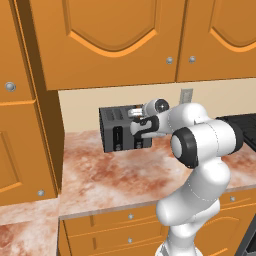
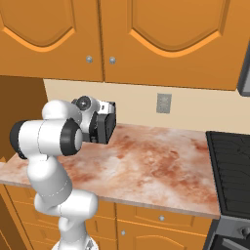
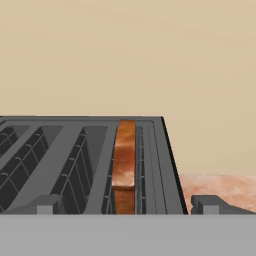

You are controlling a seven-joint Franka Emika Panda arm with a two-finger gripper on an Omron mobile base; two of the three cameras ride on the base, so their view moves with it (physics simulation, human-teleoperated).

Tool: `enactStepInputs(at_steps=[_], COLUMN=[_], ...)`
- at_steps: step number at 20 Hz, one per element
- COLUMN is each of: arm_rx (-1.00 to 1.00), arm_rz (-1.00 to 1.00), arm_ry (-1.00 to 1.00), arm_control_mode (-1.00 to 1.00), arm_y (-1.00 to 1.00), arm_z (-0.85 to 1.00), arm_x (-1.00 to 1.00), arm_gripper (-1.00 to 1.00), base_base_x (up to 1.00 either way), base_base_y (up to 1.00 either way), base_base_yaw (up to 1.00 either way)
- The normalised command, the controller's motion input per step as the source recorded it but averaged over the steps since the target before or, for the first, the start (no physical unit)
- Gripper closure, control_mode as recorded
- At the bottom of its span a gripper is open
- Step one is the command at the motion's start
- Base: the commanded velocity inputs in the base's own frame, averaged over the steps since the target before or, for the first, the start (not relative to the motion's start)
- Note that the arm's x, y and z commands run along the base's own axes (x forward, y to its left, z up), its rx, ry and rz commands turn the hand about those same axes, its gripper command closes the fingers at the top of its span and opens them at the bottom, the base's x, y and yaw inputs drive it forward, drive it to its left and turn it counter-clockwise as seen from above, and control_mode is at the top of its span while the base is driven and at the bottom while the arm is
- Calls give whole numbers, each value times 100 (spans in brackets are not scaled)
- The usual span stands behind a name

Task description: Start the toaster. Once the lever pops up, take the bread to the plate on the dining counter.

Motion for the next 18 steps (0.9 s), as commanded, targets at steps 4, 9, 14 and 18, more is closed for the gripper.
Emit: enactStepInputs(at_steps=[4,9,14,18], arm_rx=[0,0,0,0], arm_rz=[0,0,0,0], arm_ry=[0,0,0,0], arm_control_mode=[-100,-100,-100,-100], arm_y=[0,0,0,0], arm_z=[0,0,0,0], arm_x=[0,0,0,0], arm_gripper=[-100,-100,-100,-100], base_base_x=[0,0,0,0], base_base_y=[0,0,0,0], base_base_yaw=[0,0,0,0])
